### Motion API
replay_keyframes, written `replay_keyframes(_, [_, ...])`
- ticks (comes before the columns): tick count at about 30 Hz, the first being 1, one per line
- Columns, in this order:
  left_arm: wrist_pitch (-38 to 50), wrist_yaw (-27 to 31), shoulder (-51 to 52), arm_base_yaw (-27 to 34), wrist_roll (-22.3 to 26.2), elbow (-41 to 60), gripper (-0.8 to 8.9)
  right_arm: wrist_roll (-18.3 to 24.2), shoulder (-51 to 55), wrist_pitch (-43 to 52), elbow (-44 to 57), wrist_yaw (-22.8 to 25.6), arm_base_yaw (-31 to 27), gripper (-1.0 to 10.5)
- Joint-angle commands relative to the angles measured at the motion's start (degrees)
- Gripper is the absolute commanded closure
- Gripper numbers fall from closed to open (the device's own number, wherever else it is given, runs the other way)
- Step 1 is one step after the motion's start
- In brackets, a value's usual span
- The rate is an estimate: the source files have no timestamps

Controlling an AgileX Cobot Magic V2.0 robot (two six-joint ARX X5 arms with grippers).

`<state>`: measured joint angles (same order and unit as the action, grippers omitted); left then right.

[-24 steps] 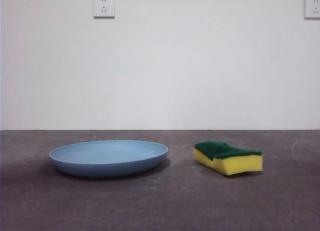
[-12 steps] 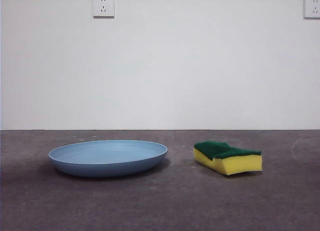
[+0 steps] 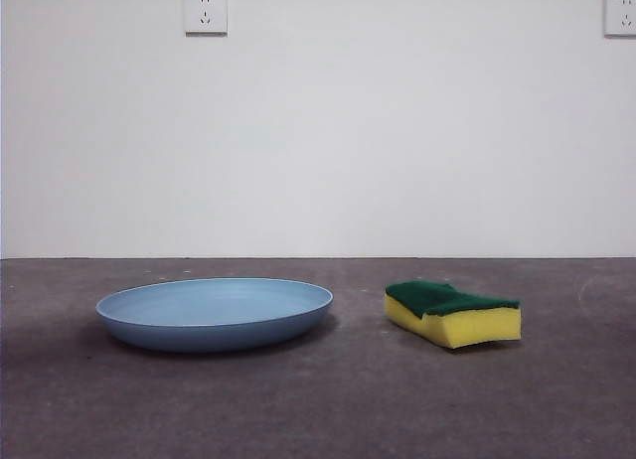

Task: Pick up the plate,pick up the cloth,clean the plate with the cloth

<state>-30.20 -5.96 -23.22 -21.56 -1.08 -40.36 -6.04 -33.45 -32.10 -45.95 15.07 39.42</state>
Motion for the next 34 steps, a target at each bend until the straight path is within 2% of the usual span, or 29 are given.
replay_keyframes(1, [0.22,0.0,0.15,-0.24,4.42,0.39,8.17,-0.55,0.13,0.26,0.31,0.11,0.04,9.5])
replay_keyframes(6, [3.1,1.03,1.16,3.61,8.81,3.61,8.17,-0.55,0.13,0.24,0.31,0.09,0.04,9.5])
replay_keyframes(15, [20.31,0.94,11.04,13.44,6.49,22.77,8.17,-0.55,0.13,0.24,0.31,0.11,0.04,9.5])
replay_keyframes(18, [23.47,1.07,14.51,15.78,5.31,28.57,8.17,-0.55,0.13,0.24,0.31,0.11,0.04,9.5])
replay_keyframes(27, [23.74,1.29,21.84,20.68,2.43,38.84,8.17,-0.55,0.13,0.24,0.31,0.11,0.04,9.5])
replay_keyframes(34, [19.96,1.4,23.12,22.45,1.9,40.19,8.17,-0.55,0.13,0.24,0.31,0.11,0.04,9.5])
